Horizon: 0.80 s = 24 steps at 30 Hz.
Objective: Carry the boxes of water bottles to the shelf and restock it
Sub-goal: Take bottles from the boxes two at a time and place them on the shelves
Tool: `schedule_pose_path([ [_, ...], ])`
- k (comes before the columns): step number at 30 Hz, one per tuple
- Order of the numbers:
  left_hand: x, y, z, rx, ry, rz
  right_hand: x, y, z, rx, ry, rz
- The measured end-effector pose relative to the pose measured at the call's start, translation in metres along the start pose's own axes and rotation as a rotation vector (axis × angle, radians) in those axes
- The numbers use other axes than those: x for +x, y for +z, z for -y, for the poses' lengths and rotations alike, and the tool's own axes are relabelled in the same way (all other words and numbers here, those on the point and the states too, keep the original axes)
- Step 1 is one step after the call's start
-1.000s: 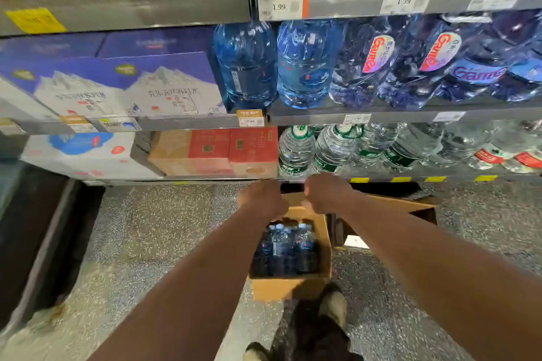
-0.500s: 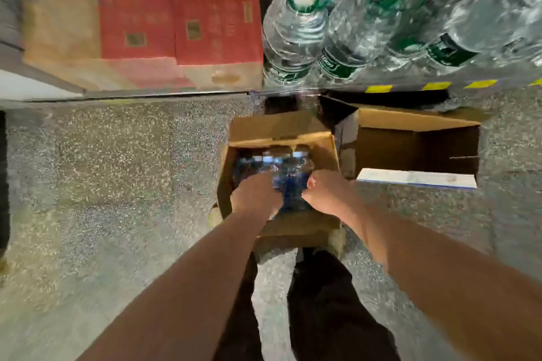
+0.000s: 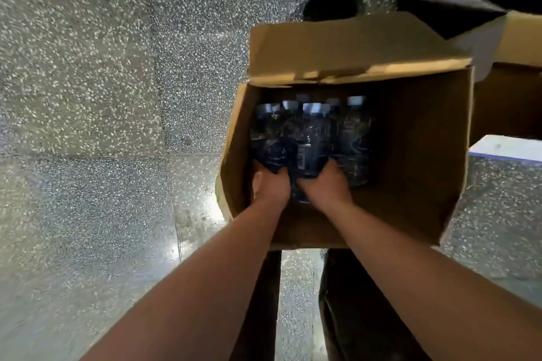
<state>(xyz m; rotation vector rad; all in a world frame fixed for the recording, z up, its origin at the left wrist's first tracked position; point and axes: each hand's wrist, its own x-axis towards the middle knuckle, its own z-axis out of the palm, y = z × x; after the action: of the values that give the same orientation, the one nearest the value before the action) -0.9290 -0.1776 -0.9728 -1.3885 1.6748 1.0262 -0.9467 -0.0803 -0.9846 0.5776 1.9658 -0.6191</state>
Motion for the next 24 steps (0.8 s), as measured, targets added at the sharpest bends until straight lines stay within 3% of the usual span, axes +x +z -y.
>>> schedule_pose_path([
  [5,0.012,0.015,0.005,-0.057,0.01,-0.118,0.015,0.013,0.004,0.067,0.065,-0.065],
  [12,0.02,0.024,-0.011,0.032,-0.146,-0.114,0.019,-0.007,-0.013,0.2,0.106,-0.093],
  [16,0.021,0.029,-0.01,-0.124,-0.149,-0.114,0.019,-0.024,-0.022,0.266,0.088,-0.031],
  [24,0.025,0.03,-0.004,-0.273,-0.113,-0.12,0.032,-0.015,-0.019,0.215,0.076,-0.135],
])
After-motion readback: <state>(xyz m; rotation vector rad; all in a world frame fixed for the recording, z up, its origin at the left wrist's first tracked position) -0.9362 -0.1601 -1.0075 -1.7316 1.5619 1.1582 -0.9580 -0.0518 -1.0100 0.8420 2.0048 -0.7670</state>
